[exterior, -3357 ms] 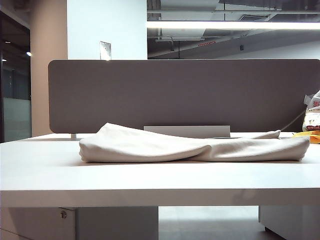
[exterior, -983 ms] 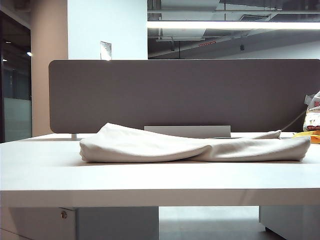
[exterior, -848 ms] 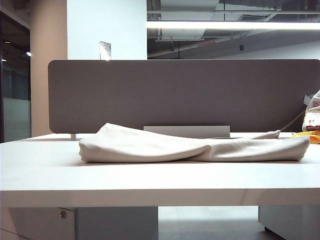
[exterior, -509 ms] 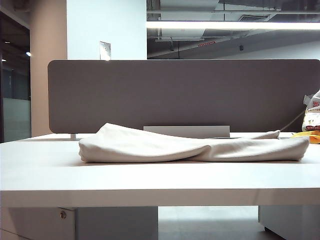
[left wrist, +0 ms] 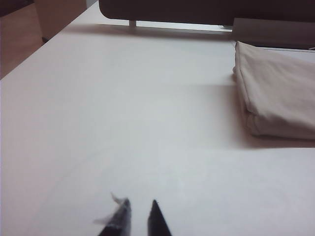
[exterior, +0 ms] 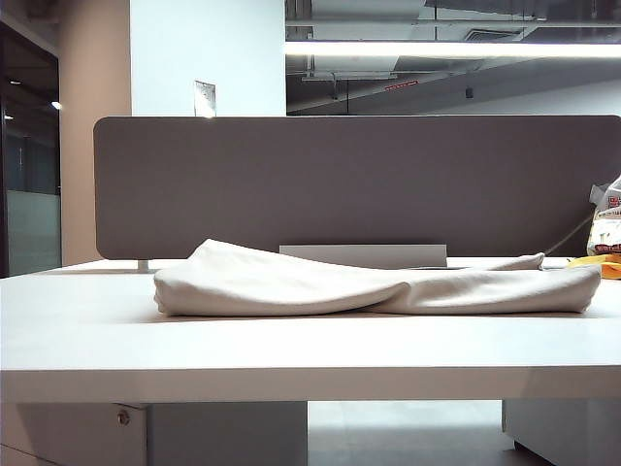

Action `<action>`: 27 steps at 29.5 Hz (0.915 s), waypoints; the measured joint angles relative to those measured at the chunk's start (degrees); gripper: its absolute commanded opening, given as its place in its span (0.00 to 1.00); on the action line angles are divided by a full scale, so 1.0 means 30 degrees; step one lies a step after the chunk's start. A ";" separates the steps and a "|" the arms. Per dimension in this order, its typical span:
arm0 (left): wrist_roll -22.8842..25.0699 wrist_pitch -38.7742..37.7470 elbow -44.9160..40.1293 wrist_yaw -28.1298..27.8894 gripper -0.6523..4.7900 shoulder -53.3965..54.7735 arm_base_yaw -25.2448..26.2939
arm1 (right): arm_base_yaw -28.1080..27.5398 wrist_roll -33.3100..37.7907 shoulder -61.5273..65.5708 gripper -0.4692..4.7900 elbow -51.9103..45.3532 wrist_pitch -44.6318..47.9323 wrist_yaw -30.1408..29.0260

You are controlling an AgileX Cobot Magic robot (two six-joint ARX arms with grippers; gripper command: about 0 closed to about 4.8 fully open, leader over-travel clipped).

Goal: Fold the bottom side of the T-shirt horizontally towards the center, about one-third of the way, then fold the sleeve back towards the center, creating a straight line along the edge of the T-shirt, and finally fold the bottom of the T-shirt up towards the top, creating a neat rectangle.

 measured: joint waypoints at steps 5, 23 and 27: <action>0.0000 0.0007 0.0000 0.0000 0.22 0.0000 0.0007 | 0.0000 -0.0576 0.0007 0.09 0.0000 -0.0466 0.0000; 0.0000 0.0007 0.0000 0.0000 0.22 0.0000 0.0007 | 0.0000 -0.0437 0.0007 0.09 0.0000 -0.0291 -0.0102; 0.0000 0.0007 0.0000 0.0000 0.22 0.0000 0.0007 | 0.0000 -0.0437 0.0007 0.09 0.0000 -0.0291 -0.0102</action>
